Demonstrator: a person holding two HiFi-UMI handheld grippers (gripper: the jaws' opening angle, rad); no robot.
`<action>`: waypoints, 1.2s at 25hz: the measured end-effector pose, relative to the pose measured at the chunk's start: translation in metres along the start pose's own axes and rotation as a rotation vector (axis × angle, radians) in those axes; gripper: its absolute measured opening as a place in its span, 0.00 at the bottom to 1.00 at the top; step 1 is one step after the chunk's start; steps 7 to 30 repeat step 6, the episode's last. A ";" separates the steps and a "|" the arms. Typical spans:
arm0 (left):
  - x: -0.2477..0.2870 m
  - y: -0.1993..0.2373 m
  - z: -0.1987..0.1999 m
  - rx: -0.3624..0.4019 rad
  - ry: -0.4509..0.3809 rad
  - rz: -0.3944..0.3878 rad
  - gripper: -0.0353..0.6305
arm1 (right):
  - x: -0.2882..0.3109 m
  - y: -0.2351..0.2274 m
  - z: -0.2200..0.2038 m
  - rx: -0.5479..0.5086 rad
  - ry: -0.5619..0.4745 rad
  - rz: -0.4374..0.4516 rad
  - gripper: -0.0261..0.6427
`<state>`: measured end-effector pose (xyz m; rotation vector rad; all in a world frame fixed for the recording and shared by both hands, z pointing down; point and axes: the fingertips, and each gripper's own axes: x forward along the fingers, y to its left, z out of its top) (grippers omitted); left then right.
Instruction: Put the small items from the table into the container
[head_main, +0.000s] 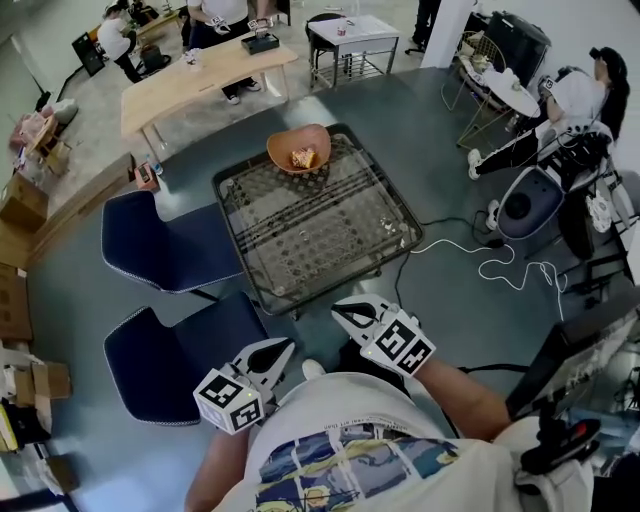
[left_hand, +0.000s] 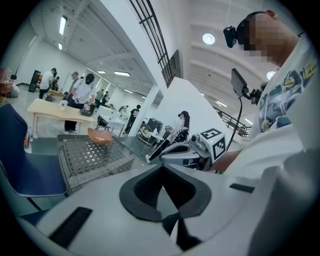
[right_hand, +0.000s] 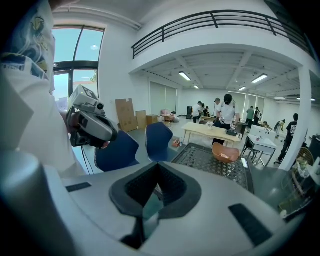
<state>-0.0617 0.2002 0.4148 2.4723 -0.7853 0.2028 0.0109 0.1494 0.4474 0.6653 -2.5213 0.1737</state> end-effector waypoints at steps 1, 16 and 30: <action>0.002 0.000 0.001 0.000 0.003 -0.002 0.06 | -0.001 -0.002 -0.001 0.002 0.001 -0.003 0.05; 0.010 0.004 -0.001 0.013 0.001 -0.006 0.06 | 0.001 -0.009 -0.010 -0.002 0.003 -0.010 0.05; 0.010 0.004 -0.001 0.013 0.001 -0.006 0.06 | 0.001 -0.009 -0.010 -0.002 0.003 -0.010 0.05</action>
